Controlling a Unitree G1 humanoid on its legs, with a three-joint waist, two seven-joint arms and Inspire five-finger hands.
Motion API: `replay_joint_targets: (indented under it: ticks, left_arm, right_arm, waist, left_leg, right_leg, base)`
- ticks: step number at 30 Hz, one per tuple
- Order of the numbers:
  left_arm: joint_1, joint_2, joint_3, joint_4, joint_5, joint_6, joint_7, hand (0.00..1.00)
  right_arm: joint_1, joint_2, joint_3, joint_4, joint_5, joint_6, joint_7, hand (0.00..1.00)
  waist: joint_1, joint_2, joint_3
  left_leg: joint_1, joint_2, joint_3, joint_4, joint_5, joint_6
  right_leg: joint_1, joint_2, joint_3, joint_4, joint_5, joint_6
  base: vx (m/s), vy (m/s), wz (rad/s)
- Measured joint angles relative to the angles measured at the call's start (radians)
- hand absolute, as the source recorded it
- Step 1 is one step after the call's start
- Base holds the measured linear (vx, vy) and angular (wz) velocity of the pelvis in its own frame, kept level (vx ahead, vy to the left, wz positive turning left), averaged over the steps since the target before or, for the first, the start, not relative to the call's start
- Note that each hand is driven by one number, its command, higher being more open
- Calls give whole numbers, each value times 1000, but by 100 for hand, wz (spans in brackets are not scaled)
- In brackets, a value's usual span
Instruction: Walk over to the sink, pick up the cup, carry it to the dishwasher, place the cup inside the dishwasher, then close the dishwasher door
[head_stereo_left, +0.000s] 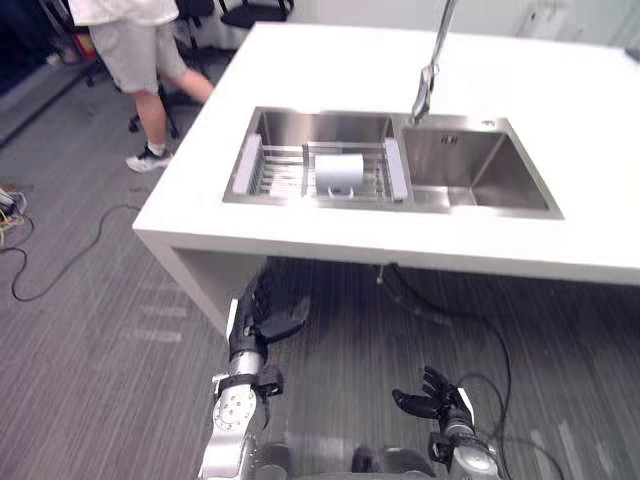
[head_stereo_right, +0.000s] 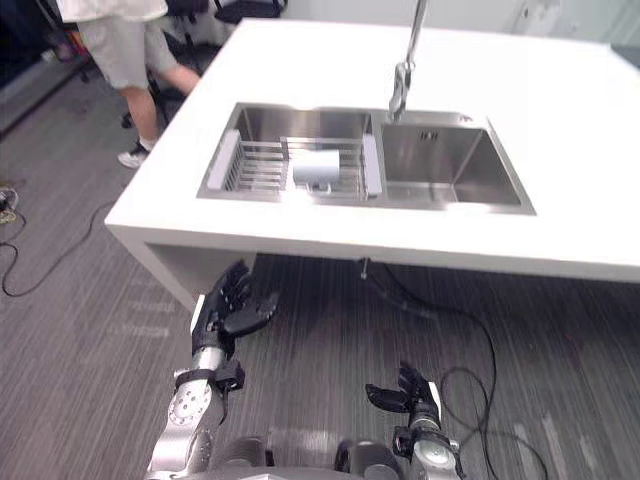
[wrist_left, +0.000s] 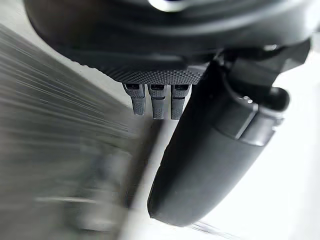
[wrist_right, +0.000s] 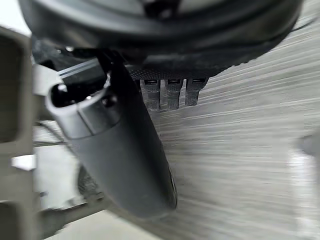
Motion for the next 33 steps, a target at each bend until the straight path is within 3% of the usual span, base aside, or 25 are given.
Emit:
replay_joint_targets:
  ticks: [2,4,5,6,9,12,14,16,17,18,19,20,22,23,24,25,26,27,29,31,32,33]
  left_arm:
    - [-1,-3,2,-91,7,-32,18,90]
    - [-1,-4,3,-146,20,-63,32,90]
    - [2,-6,3,-181,21,-75,40,90]
    - [2,-5,3,-192,21,-85,46,90]
    - [2,4,13,-187,20,-86,72,90]
    - [23,35,-14,-187,20,-86,73,90]
    - [36,50,-49,-188,20,-85,68,90]
    - [40,88,-108,-193,36,-77,49,90]
    - [40,100,-115,-197,43,-72,44,90]
    - [41,114,-132,-211,61,-63,33,90]
    - [39,112,-137,-220,77,-63,22,90]
    - [38,109,-138,-228,78,-63,19,90]
    - [33,104,-129,-243,78,-64,11,90]
    - [31,104,-127,-243,78,-64,11,90]
    - [26,107,-124,-242,78,-64,10,90]
    - [16,98,-123,-210,84,-61,6,90]
    - [16,93,-123,-203,87,-55,4,90]
    - [16,74,-124,-188,97,-43,3,90]
    - [3,65,-125,-165,101,-39,-8,90]
    - [-10,59,-124,-165,118,-33,-17,90]
    - [-12,61,-123,-166,118,-33,-17,90]
    - [-12,61,-122,-166,118,-33,-17,90]
  right_arm:
    - [-4,0,-1,-2,0,-7,-3,90]
    - [0,-4,-1,7,0,-7,-7,90]
    - [3,-16,0,11,0,-7,-8,90]
    - [-9,-22,0,33,0,-7,-8,90]
    - [-40,-6,25,94,0,-10,0,90]
    - [-96,-3,35,162,-8,-10,7,90]
    - [-101,-2,40,162,-10,-10,12,90]
    - [-93,13,40,157,-19,-11,15,90]
    - [-89,17,40,158,-20,-11,15,90]
    - [-75,27,40,159,-21,-10,15,90]
    - [-63,34,40,156,-32,-10,20,90]
    - [-59,36,40,156,-41,-9,23,90]
    - [-54,43,41,156,-47,-6,34,90]
    - [-54,44,41,155,-47,-6,37,90]
    - [-50,45,42,155,-47,-6,39,90]
    - [-47,25,39,166,-47,-6,41,90]
    - [-45,18,39,170,-47,-6,40,90]
    - [-39,-5,39,173,-47,-6,41,90]
    - [-20,-16,37,173,-46,-6,41,90]
    - [-3,-17,17,171,-45,-6,41,90]
    - [28,-21,12,158,-42,-6,35,90]
    - [32,-25,11,157,-41,-6,33,90]
  waist:
    - [13,9,-5]
    - [19,9,-6]
    - [22,25,-16]
    - [29,39,-26]
    - [36,-27,-24]
    - [48,-34,-25]
    - [52,-31,-26]
    - [43,-55,-30]
    - [38,-61,-30]
    - [18,-68,-31]
    - [3,-73,-34]
    - [-3,-73,-34]
    - [-21,-70,-38]
    - [-22,-72,-45]
    - [-21,-91,-58]
    - [-23,-62,-68]
    - [-23,-52,-73]
    - [-23,-23,-87]
    - [-23,-13,-89]
    - [-27,-10,-81]
    - [-19,-18,-76]
    - [-16,-15,-78]
  left_leg:
    - [-54,5,29,-86,-7,10]
    - [-60,-36,35,-273,-8,22]
    - [-46,-72,29,-497,63,32]
    - [-28,-81,24,-578,144,64]
    - [0,-161,40,-611,138,96]
    - [10,-173,62,-582,85,105]
    - [35,-163,84,-585,46,96]
    - [103,-164,128,-607,14,107]
    - [121,-168,134,-610,6,109]
    - [154,-168,139,-611,-7,119]
    - [182,-161,143,-612,-22,113]
    - [192,-155,145,-612,-29,108]
    - [220,-122,153,-611,-47,76]
    - [223,-115,155,-610,-47,57]
    - [229,-118,156,-605,-56,38]
    - [236,-99,135,-604,-66,17]
    - [240,-92,131,-611,-62,11]
    - [269,-68,128,-650,-48,3]
    - [298,-46,125,-639,-24,-1]
    - [255,-1,106,-473,2,-8]
    - [183,28,80,-293,16,-8]
    - [166,28,75,-264,1,-1]
  right_leg:
    - [29,-15,13,-21,-9,17]
    - [58,-48,10,-21,-29,51]
    - [68,-61,7,-14,-55,86]
    - [68,-60,20,2,-80,117]
    - [95,-105,109,-65,-85,107]
    - [112,-122,154,-83,-74,121]
    - [78,-120,178,9,-79,130]
    - [-90,-152,195,385,-64,232]
    - [-126,-163,195,468,-43,251]
    - [-170,-178,191,576,-42,229]
    - [-207,-180,170,621,-67,189]
    - [-228,-180,155,627,-79,173]
    - [-302,-166,95,542,-119,109]
    - [-315,-159,85,494,-120,102]
    - [-317,-148,66,328,-47,76]
    - [-299,-126,54,287,-31,71]
    - [-291,-115,53,271,-30,70]
    - [-259,-82,44,237,-34,59]
    - [-205,-60,34,201,-44,42]
    - [-128,-35,19,137,-44,34]
    - [-64,-27,20,92,-45,26]
    - [-51,-27,24,80,-45,25]
  base:
    - [256,131,-10]
    - [303,229,12]
    - [291,256,10]
    - [294,256,8]
    - [251,182,23]
    - [183,124,-15]
    - [100,77,-51]
    - [132,63,-56]
    - [166,17,-27]
    - [203,-31,-16]
    - [214,-57,-13]
    - [238,-109,-12]
    - [252,-170,-12]
    - [278,-214,-8]
    - [331,-220,-1]
    - [340,-207,-1]
    - [331,-179,-11]
    - [241,-128,-14]
    - [309,-181,-5]
    - [261,-147,6]
    - [219,-59,-6]
    - [171,9,-13]
